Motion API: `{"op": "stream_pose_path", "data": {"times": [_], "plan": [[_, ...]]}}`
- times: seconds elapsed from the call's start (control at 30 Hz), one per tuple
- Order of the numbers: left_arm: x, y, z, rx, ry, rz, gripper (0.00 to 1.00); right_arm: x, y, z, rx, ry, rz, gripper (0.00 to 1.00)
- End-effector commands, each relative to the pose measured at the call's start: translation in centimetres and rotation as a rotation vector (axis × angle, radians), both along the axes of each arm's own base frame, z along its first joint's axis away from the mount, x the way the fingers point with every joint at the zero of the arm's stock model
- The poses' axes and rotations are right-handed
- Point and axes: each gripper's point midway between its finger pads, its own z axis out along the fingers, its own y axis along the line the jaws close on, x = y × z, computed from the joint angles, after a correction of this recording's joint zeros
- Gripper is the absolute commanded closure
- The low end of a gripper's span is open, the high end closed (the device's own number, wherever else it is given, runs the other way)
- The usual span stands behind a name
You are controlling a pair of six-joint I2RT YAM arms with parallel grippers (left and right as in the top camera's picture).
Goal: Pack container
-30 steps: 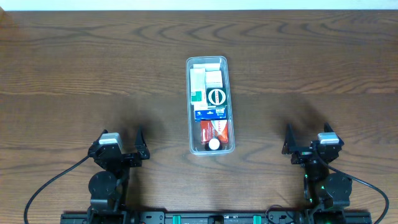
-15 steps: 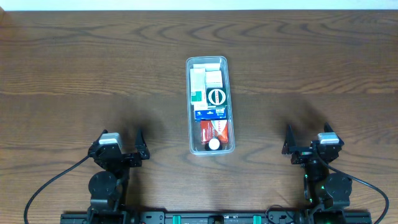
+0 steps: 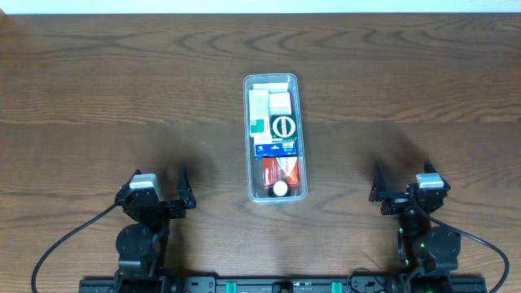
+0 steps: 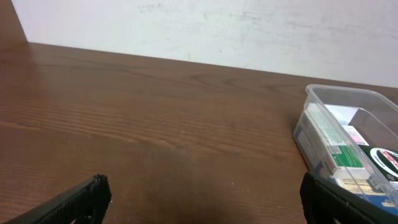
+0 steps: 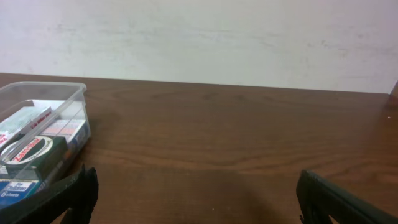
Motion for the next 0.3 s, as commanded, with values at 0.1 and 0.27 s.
{"op": "stream_pose_path", "data": {"times": [0.1, 0.27], "plan": [[0.01, -0.21, -1.5, 0.014, 0.033, -0.013, 0.02, -0.01, -0.14, -0.15, 0.014, 0.005, -0.006, 0.01], [0.01, -0.21, -1.5, 0.014, 0.033, -0.013, 0.02, 0.0, -0.15, -0.15, 0.014, 0.005, -0.006, 0.01]]}}
